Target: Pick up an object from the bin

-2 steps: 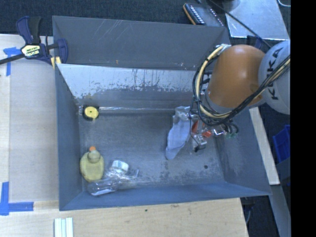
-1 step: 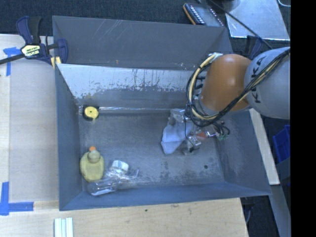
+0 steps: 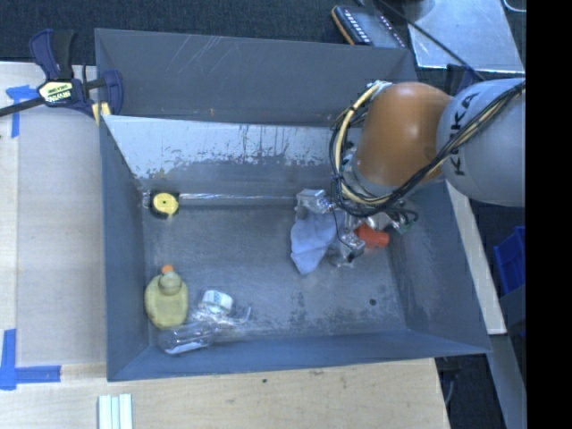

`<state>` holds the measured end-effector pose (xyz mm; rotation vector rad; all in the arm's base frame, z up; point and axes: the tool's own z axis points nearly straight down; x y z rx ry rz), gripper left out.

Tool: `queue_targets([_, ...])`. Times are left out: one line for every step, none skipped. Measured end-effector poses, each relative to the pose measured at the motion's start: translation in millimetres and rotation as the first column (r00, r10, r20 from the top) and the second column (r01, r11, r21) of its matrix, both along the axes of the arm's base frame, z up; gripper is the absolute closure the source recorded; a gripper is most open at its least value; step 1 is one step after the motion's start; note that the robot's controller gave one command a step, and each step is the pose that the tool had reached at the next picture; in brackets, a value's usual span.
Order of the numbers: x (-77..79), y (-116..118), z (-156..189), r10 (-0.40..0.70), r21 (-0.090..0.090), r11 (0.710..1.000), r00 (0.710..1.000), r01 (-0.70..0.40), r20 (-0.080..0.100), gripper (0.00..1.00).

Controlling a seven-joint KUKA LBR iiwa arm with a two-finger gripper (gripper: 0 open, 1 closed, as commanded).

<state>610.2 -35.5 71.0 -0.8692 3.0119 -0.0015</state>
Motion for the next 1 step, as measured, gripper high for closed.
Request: queue_targets([-8.2,24.3,0.1,-0.129,0.002,0.992,0.992,0.129,0.004,0.0])
